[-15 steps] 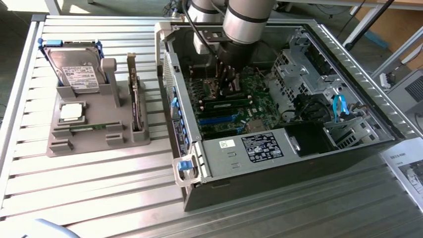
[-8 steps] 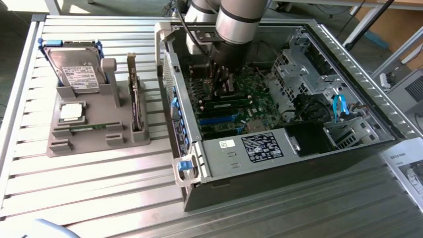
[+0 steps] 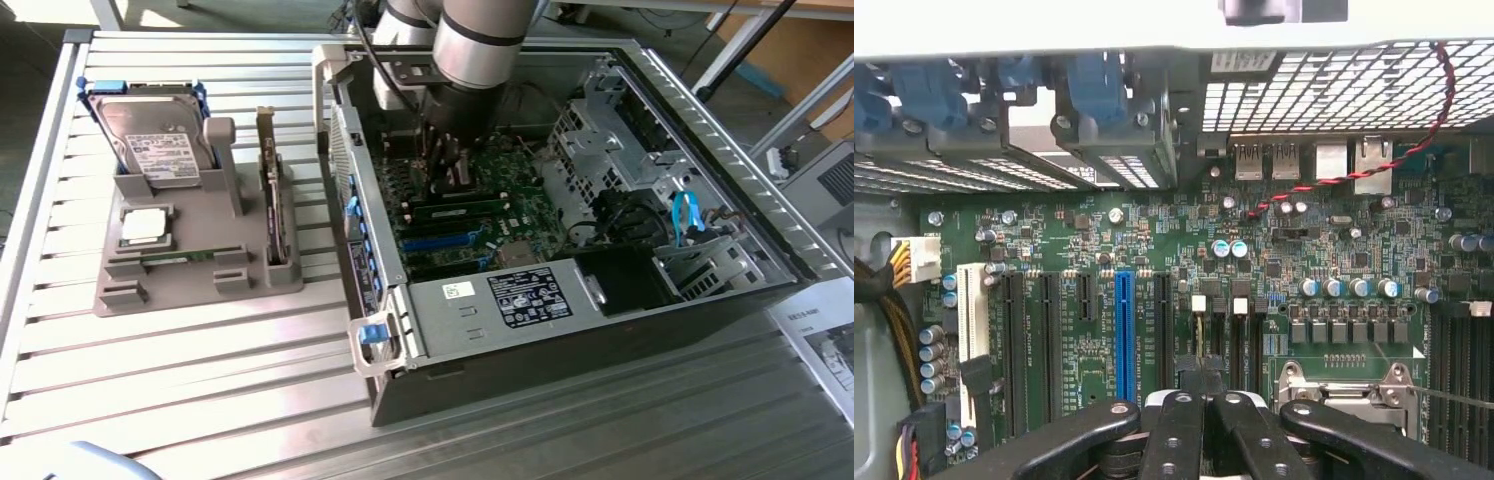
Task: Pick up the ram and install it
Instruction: 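Press down the ram until it locks into place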
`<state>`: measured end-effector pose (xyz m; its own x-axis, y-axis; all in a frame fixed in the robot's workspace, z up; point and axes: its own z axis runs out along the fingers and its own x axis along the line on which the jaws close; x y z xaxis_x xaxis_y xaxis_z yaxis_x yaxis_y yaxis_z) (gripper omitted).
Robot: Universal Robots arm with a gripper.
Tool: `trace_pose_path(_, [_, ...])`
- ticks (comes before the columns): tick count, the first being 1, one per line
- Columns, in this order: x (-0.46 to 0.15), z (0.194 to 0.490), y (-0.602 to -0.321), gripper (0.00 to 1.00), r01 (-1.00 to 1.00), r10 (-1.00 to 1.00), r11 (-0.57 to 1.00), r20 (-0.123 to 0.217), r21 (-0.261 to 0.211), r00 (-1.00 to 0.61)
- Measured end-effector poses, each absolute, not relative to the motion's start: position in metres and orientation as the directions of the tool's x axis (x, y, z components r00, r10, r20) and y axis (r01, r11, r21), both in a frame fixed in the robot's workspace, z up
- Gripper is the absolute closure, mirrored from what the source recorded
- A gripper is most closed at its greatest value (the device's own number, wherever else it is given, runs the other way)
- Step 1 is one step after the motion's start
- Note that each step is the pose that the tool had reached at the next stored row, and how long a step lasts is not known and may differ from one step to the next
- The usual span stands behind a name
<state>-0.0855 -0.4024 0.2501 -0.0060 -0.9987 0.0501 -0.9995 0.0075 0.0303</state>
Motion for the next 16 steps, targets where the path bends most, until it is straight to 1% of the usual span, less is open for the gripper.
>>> trace_pose_path(16, [-0.0942, 0.2479, -0.4024, 0.90, -1.000, -0.999, 0.007, 0.050, 0.030, -0.006])
